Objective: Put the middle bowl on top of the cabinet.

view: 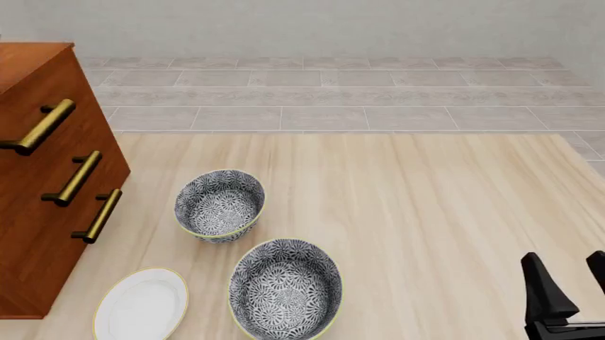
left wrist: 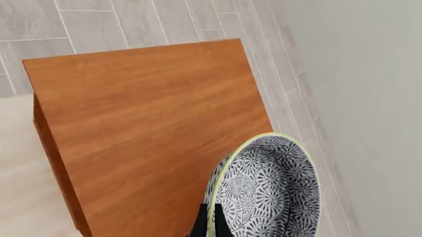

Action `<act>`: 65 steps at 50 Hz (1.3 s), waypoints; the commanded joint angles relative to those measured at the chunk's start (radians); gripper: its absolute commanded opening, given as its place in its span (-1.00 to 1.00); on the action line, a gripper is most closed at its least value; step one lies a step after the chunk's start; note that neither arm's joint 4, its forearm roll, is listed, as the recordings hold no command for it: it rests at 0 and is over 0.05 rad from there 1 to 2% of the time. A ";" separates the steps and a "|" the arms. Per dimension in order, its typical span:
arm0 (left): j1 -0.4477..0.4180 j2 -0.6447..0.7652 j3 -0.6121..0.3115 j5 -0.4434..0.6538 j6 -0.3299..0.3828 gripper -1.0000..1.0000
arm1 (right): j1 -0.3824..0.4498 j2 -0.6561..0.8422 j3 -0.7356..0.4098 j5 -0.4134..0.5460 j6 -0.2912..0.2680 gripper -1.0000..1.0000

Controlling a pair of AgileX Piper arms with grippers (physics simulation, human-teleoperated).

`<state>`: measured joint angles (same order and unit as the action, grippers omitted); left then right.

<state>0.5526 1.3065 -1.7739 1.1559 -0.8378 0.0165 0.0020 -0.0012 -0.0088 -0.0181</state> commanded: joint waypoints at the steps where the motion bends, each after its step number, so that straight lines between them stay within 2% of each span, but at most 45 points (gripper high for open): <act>1: 0.061 0.018 -0.025 -0.007 0.017 -1.00 | 0.000 0.001 0.000 0.000 0.000 1.00; 15: 0.108 0.041 -0.048 -0.008 0.037 -1.00 | -0.001 0.000 0.000 -0.001 0.002 1.00; 39: 0.102 0.045 0.053 -0.061 0.013 -1.00 | -0.003 0.000 0.000 -0.001 0.001 1.00; 65: 0.110 0.043 0.088 -0.079 0.021 -1.00 | -0.003 0.000 0.000 -0.001 0.003 1.00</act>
<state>0.6628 1.3508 -1.6949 1.0888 -0.8241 0.0139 0.0017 -0.0012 -0.0094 -0.0154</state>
